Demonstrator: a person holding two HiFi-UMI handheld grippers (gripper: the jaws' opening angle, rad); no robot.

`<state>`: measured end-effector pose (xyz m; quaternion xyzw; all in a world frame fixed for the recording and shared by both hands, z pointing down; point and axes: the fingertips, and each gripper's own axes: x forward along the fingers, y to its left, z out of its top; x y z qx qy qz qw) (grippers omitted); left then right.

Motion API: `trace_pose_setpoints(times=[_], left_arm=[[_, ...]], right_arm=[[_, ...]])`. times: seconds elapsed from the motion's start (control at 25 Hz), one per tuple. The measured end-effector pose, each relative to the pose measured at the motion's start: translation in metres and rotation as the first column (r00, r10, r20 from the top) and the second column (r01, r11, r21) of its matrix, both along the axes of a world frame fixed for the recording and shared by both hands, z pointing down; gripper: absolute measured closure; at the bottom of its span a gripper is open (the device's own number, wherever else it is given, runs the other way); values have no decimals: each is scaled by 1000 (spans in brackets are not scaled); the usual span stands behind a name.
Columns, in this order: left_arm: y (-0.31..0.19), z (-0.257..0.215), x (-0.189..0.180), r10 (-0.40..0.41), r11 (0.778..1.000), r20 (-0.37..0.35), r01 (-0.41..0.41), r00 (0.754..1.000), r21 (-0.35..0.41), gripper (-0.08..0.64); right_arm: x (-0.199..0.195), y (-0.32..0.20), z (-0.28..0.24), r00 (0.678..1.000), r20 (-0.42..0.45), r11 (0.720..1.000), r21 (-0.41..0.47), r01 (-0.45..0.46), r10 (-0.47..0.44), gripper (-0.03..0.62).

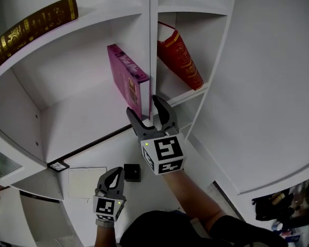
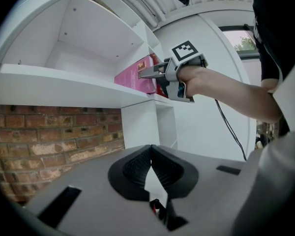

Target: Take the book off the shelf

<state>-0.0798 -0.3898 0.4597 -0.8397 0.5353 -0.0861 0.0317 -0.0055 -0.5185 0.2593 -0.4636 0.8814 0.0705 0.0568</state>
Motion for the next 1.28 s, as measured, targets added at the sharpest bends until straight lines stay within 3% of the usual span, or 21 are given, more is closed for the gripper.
trace_pose_setpoints(times=[0.44, 0.48, 0.56, 0.6, 1.28], left_arm=[[5, -5, -9, -16, 1000, -12, 17, 1000, 12, 551], [6, -5, -10, -19, 1000, -15, 20, 1000, 13, 551], [9, -5, -12, -26, 1000, -19, 27, 999, 14, 551], [10, -6, -13, -30, 999, -19, 30, 999, 15, 551], [41, -7, -7, -18, 1000, -18, 18, 1000, 23, 551]], right_arm=[[0, -3, 6, 993, -63, 994, -2, -105, 105, 285], [1, -2, 7, 992, -63, 994, -5, -109, 109, 301], [2, 0, 8, 992, -57, 993, -8, -117, 116, 410], [3, 1, 8, 992, -54, 993, -9, -117, 117, 423], [33, 44, 9, 991, -32, 991, -24, -134, 133, 428]])
